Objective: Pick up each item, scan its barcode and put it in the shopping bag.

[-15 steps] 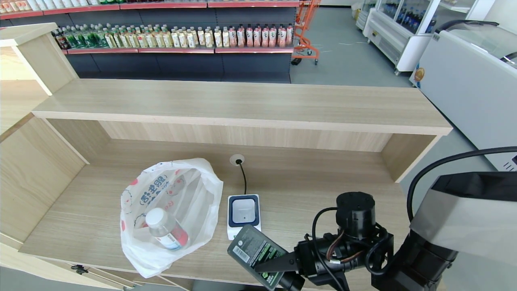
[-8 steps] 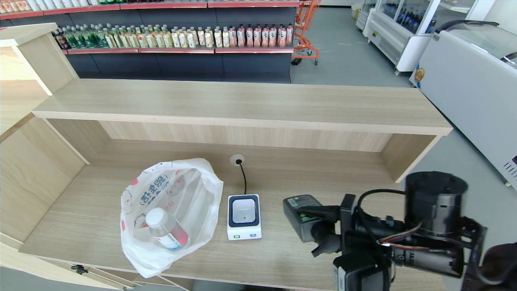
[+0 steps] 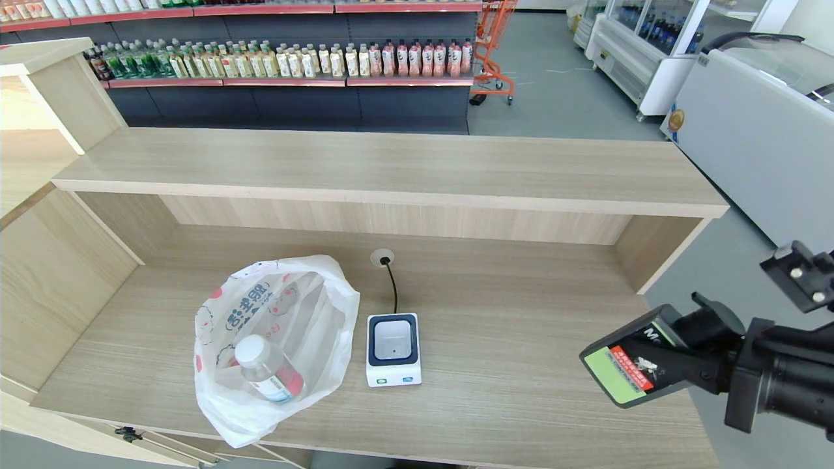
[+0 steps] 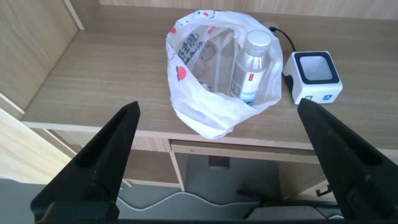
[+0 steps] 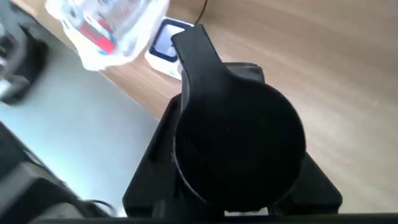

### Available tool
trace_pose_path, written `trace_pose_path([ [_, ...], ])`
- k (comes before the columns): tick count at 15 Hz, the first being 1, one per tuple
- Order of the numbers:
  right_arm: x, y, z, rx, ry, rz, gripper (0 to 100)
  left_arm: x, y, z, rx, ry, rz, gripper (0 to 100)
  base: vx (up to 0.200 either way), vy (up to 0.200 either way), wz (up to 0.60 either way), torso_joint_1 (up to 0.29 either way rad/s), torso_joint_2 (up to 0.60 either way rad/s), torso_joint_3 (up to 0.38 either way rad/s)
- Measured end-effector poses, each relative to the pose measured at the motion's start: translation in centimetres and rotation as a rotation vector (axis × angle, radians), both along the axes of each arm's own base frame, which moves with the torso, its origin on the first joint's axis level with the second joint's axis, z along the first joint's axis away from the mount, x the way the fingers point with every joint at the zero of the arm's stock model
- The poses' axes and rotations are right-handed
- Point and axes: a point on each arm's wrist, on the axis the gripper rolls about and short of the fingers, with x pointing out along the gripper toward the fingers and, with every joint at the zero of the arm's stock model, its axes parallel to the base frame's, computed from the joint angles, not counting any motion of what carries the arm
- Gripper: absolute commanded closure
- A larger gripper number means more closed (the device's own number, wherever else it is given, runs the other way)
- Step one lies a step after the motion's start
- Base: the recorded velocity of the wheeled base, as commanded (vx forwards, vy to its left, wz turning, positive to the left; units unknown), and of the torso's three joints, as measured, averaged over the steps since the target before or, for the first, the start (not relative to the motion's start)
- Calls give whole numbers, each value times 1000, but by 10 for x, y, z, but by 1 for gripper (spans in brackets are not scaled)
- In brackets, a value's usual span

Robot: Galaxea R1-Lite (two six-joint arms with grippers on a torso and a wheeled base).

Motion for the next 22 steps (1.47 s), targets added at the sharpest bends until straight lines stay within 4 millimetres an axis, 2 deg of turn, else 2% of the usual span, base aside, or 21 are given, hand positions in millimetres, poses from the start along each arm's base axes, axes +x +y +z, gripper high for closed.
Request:
trace_pose_path([
  [2, -2, -3, 8, 248, 171, -26, 100, 0, 0, 0, 0, 0, 0, 0, 0, 0, 0, 0, 0, 0],
  [3, -3, -4, 9, 298, 209, -1, 100, 0, 0, 0, 0, 0, 0, 0, 0, 0, 0, 0, 0, 0],
  [15, 2, -7, 9, 246, 138, 16, 100, 0, 0, 0, 1, 0, 0, 0, 0, 0, 0, 0, 0, 0],
  [22, 8, -6, 5, 231, 152, 22, 100, 0, 0, 0, 0, 0, -1, 0, 0, 200, 0, 2, 4, 2],
])
